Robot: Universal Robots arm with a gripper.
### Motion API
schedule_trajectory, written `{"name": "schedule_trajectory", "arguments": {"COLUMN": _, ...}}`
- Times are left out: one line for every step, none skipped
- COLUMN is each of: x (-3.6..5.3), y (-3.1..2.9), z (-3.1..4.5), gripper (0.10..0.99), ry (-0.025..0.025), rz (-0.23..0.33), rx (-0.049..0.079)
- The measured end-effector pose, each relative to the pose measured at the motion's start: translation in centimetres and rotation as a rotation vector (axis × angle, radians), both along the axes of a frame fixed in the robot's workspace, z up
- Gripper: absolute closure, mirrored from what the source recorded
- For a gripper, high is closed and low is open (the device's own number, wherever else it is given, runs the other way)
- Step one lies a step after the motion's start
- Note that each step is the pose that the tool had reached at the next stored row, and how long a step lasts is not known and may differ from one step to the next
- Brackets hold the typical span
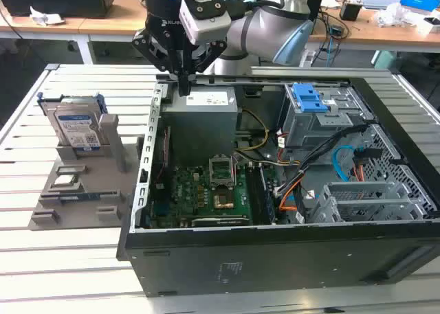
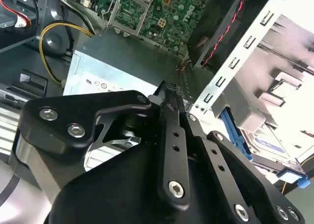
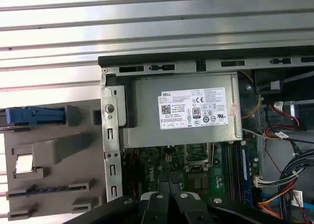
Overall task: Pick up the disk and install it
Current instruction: 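Reach for the disk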
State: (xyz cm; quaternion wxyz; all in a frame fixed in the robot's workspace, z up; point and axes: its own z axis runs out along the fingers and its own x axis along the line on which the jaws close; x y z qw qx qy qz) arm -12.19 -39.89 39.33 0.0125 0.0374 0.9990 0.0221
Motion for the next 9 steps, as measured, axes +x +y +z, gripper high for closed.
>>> {"name": "schedule_trajectory", "arguments": {"x": -0.09, "y": 0.01, "z": 0.00, "gripper": 0.980, "ry": 0.0000, "rz": 0.000, "rx": 0.000}}
{"name": "schedule_trajectory", "arguments": {"x": -0.42, "y": 0.00, "z": 0.00, "gripper": 0.980, "ry": 0.0001, "rz": 0.000, "rx": 0.000}}
{"name": "schedule_trajectory", "arguments": {"x": -0.74, "y": 0.00, "z": 0.00, "gripper": 0.980, "ry": 0.0000, "rz": 0.000, "rx": 0.000}}
{"name": "schedule_trajectory", "arguments": {"x": -0.92, "y": 0.00, "z": 0.00, "gripper": 0.980, "ry": 0.0000, "rz": 0.000, "rx": 0.000}}
{"name": "schedule_trajectory", "arguments": {"x": -1.09, "y": 0.00, "z": 0.00, "gripper": 0.980, "ry": 0.0000, "rz": 0.000, "rx": 0.000}}
{"name": "schedule_trajectory", "arguments": {"x": -1.46, "y": 0.00, "z": 0.00, "gripper": 0.980, "ry": -0.0001, "rz": 0.000, "rx": 0.000}}
{"name": "schedule_trajectory", "arguments": {"x": -1.67, "y": 0.00, "z": 0.00, "gripper": 0.980, "ry": 0.0000, "rz": 0.000, "rx": 0.000}}
{"name": "schedule_trajectory", "arguments": {"x": -1.93, "y": 0.00, "z": 0.00, "gripper": 0.980, "ry": 0.0000, "rz": 0.000, "rx": 0.000}}
{"name": "schedule_trajectory", "arguments": {"x": -2.26, "y": 0.00, "z": 0.00, "gripper": 0.980, "ry": -0.0001, "rz": 0.000, "rx": 0.000}}
